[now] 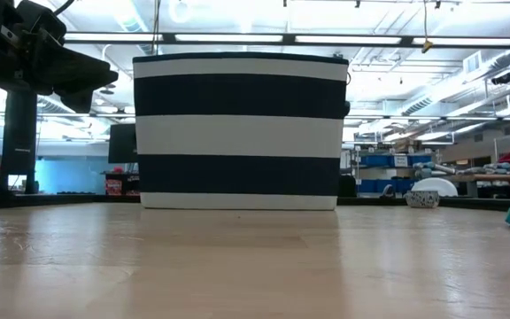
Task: Sort clothes
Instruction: Put the blue sock into the blue bin
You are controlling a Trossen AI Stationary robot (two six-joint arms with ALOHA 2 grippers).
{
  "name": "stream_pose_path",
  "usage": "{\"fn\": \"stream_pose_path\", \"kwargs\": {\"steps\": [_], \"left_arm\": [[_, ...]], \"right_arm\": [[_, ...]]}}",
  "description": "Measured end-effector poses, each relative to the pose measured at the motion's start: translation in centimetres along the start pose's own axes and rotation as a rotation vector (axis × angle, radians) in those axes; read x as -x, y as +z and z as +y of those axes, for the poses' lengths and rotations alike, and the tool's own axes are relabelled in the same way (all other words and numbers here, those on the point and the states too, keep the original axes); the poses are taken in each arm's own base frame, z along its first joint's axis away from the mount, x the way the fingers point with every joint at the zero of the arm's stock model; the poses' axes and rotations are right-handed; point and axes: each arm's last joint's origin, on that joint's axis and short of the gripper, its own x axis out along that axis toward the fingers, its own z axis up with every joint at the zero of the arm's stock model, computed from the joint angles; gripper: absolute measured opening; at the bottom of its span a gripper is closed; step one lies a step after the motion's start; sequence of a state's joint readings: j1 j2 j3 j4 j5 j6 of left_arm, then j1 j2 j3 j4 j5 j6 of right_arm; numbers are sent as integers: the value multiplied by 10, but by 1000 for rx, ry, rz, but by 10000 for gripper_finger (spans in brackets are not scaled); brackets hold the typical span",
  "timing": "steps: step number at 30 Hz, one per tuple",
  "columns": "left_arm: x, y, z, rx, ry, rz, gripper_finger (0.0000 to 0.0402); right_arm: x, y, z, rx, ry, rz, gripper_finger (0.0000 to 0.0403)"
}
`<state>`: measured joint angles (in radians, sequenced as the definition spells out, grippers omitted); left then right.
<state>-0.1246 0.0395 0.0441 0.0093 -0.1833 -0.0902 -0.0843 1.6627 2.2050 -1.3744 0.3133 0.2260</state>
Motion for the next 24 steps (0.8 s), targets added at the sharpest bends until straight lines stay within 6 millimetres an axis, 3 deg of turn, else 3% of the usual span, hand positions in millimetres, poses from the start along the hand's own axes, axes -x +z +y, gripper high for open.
{"fn": "stream_pose_path", "kwargs": {"steps": [6,11,18,24], "left_arm": [[0,0,0,0,0,0,115],[0,0,0,0,0,0,115],[0,0,0,0,0,0,115],[0,0,0,0,0,0,115]], "right_arm": [[18,-50,30,-21,-50,31,132],[18,-105,47,-101,-92,77,132],[2,-180,61,-232,-125,167,133],[-24,-234,71,-314,-190,285,135]]}}
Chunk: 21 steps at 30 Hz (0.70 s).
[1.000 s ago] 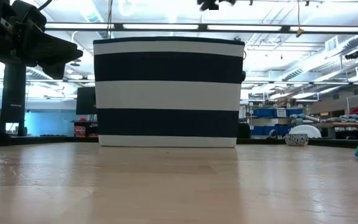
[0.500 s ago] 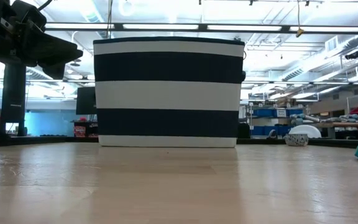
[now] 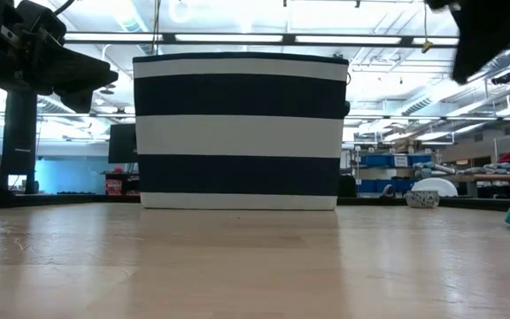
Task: Sort clothes
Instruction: Put the blue sock into the blue bin
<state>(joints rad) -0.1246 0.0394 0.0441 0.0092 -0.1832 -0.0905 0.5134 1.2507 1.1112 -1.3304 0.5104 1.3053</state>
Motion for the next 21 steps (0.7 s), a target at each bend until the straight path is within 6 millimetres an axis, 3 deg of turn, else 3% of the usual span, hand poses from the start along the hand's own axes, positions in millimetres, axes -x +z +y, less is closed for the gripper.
{"fn": "stream_pose_path", "kwargs": {"steps": [5,11,16,21], "left_arm": [[0,0,0,0,0,0,115],[0,0,0,0,0,0,115],[0,0,0,0,0,0,115],[0,0,0,0,0,0,115]], "right_arm": [[-30,-27,1,-183,-16,151,146],[-54,-52,11,-303,96,257,185],[-70,-65,15,-326,180,304,230],[-82,-74,9,-317,159,306,261]]}}
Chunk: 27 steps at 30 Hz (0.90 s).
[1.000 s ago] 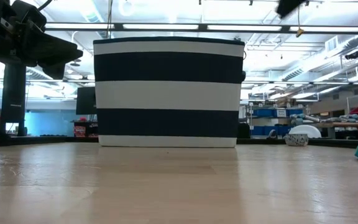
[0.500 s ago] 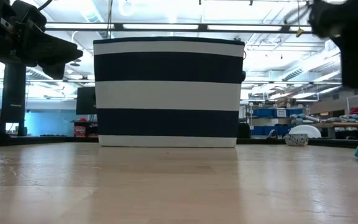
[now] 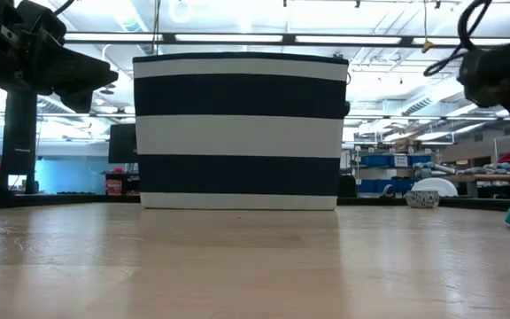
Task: Sort clothes
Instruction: Put the blue sock into the blue bin
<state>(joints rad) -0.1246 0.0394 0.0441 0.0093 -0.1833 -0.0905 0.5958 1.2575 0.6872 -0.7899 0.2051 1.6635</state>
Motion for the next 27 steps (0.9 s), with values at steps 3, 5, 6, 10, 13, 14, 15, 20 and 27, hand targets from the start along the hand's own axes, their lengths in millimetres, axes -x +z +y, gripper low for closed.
{"fn": "stream_pose_path", "kwargs": {"steps": [3,5,6,10,13,14,15,20,27], "left_arm": [[0,0,0,0,0,0,115],[0,0,0,0,0,0,115],[0,0,0,0,0,0,115],[0,0,0,0,0,0,115],[0,0,0,0,0,0,115],[0,0,0,0,0,0,115],[0,0,0,0,0,0,115],[0,0,0,0,0,0,115],[0,0,0,0,0,0,115]], "right_arm": [[-8,-1,-8,-24,-29,-3,268],[-13,-2,-12,-37,-40,-3,269],[-16,-2,-13,-41,-45,1,269],[-30,-6,-13,-60,-32,13,266],[-40,-8,-11,-51,-58,12,260],[-42,-8,-10,-47,-76,12,255],[-43,-9,-8,-41,-97,10,247],[-44,-10,0,-6,-162,-4,162],[-43,-6,6,67,-150,-33,15]]}}
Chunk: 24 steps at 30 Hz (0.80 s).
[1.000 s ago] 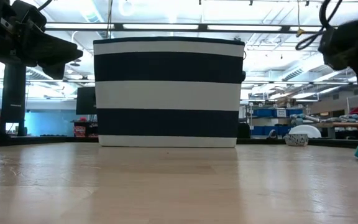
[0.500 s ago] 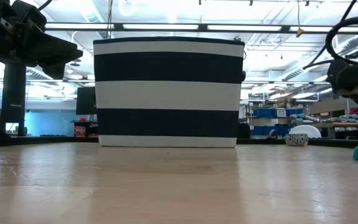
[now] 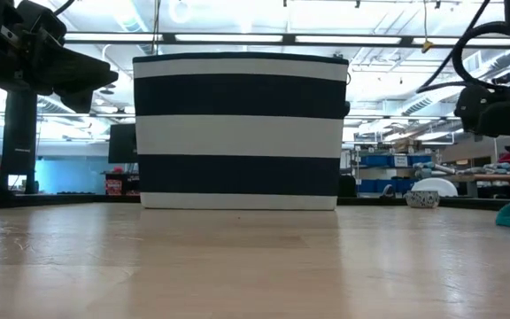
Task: Sort clothes
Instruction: Put the blue sock into the blue bin
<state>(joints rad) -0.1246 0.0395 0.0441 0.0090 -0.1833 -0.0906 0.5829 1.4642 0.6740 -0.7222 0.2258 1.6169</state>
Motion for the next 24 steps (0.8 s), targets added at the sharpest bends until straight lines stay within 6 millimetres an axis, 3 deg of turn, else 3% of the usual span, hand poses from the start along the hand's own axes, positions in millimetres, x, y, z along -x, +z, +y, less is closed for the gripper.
{"fn": "stream_pose_path", "kwargs": {"steps": [6,12,24], "left_arm": [[0,0,0,0,1,-1,115],[0,0,0,0,2,0,115],[0,0,0,0,1,-1,115]], "right_arm": [[11,13,-3,23,43,-46,9],[40,37,2,73,87,-176,7],[151,121,23,256,110,-478,4]]}}
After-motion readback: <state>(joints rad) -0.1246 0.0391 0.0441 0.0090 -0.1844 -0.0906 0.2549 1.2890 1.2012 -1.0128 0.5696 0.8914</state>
